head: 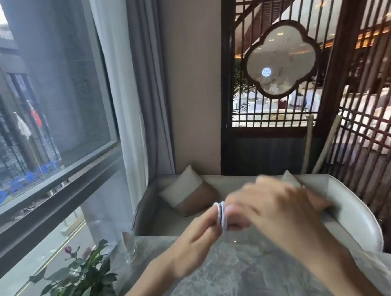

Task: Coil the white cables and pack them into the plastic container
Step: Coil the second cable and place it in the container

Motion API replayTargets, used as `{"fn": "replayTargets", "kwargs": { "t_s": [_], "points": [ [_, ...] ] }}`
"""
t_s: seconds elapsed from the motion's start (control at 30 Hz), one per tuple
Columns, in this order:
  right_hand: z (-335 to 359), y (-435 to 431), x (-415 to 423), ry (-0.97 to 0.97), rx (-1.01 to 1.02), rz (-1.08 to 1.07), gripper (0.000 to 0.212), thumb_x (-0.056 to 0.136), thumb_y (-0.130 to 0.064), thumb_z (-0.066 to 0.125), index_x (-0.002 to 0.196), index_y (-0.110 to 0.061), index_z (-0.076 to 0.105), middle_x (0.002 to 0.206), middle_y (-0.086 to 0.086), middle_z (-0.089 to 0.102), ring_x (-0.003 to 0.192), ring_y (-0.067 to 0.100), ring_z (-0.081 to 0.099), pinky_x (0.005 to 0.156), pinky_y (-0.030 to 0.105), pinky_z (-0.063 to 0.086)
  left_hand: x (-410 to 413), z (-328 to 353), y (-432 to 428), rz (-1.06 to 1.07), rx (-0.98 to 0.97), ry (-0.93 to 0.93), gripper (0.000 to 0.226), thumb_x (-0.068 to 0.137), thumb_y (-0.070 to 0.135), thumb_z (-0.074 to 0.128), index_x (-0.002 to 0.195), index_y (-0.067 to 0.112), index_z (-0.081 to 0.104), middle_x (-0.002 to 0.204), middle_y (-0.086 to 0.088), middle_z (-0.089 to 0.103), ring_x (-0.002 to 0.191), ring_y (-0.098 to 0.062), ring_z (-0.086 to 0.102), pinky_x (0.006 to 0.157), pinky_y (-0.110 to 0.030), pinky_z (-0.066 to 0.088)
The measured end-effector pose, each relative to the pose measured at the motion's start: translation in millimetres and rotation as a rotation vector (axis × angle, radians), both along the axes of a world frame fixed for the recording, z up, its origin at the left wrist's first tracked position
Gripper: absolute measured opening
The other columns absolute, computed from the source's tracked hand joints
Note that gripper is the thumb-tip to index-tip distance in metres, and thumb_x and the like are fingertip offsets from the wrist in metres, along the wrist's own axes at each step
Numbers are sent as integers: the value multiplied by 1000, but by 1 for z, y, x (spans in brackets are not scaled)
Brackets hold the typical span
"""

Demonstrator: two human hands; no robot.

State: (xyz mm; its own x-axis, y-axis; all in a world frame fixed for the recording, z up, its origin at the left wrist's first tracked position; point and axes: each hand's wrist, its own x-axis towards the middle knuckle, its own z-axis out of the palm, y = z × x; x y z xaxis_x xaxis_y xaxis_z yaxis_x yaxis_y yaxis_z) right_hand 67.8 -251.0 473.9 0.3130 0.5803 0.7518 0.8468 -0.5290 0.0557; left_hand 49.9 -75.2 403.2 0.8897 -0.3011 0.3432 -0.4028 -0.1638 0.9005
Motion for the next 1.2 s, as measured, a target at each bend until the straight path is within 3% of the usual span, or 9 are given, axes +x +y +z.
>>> {"fn": "replayTargets", "kwargs": {
  "t_s": [0.23, 0.3, 0.4, 0.53, 0.63, 0.73, 0.87, 1.03, 1.2],
  "points": [
    [-21, 41, 36, 1193, 498, 585, 30, 90, 9, 52, 84, -9, 75, 67, -8, 71, 62, 3, 65, 53, 18, 52, -23, 36, 5, -273, -388, -66, 43, 94, 12, 38, 135, 1, 47, 133, -25, 59, 125, -40, 54, 104, -46, 42],
    [-50, 52, 24, 1104, 466, 421, 28, 94, -4, 57, 72, -15, 72, 61, -8, 64, 58, 4, 58, 58, 31, 52, -18, 44, 14, -244, -537, -60, 45, 90, 8, 38, 132, 2, 52, 135, -24, 58, 123, -36, 58, 93, -37, 51],
    [-76, 53, -4, 822, 88, 233, 17, 98, -40, 52, 106, -40, 67, 66, -16, 61, 64, 1, 61, 67, 19, 49, -6, 43, 35, 19, -614, -64, 46, 87, 0, 33, 128, -2, 53, 131, -20, 62, 124, -34, 58, 102, -35, 49],
    [-49, 37, -26, 145, -80, 37, 22, 91, -40, 50, 89, -30, 69, 72, -9, 61, 67, 13, 61, 49, 29, 50, -15, 22, 42, 160, -255, 19, 36, 93, 6, 36, 124, 2, 55, 120, -8, 71, 115, -20, 64, 90, -31, 52],
    [-11, 18, -11, 19, 60, 168, 12, 93, -34, 64, 87, -29, 73, 83, -14, 66, 75, 11, 57, 59, 28, 51, -30, 9, 30, 25, -72, -34, 30, 88, 13, 41, 106, -1, 61, 104, -18, 65, 95, -26, 59, 88, -46, 49],
    [-2, 12, 11, 177, 164, 356, 7, 86, -23, 74, 83, -21, 80, 98, -8, 74, 91, 12, 67, 79, 26, 53, -33, 14, 18, -64, -174, -46, 31, 85, 18, 40, 101, 5, 64, 91, -14, 72, 78, -19, 57, 76, -26, 46],
    [-24, 25, 22, 1019, 460, 641, 8, 79, -13, 76, 86, -16, 78, 96, 4, 78, 93, 16, 74, 85, 28, 57, -27, 16, 20, -124, -248, 18, 36, 81, 21, 41, 97, -2, 63, 68, -11, 68, 70, -29, 59, 70, -34, 46],
    [-44, 23, 27, 1272, 313, 698, 40, 83, -28, 72, 121, -13, 71, 80, -5, 76, 90, 11, 73, 86, 21, 53, -29, 6, 24, -273, -323, 163, 37, 90, 22, 39, 95, -6, 61, 56, -5, 56, 69, -29, 62, 67, -33, 49],
    [-58, 25, 23, 1219, 459, 581, 22, 84, -28, 72, 102, -17, 78, 66, 2, 72, 65, 22, 73, 62, 28, 58, -27, 3, 23, -164, -297, 236, 38, 100, 34, 47, 95, 0, 63, 64, -9, 66, 81, -31, 66, 79, -37, 48]
  ]
}}
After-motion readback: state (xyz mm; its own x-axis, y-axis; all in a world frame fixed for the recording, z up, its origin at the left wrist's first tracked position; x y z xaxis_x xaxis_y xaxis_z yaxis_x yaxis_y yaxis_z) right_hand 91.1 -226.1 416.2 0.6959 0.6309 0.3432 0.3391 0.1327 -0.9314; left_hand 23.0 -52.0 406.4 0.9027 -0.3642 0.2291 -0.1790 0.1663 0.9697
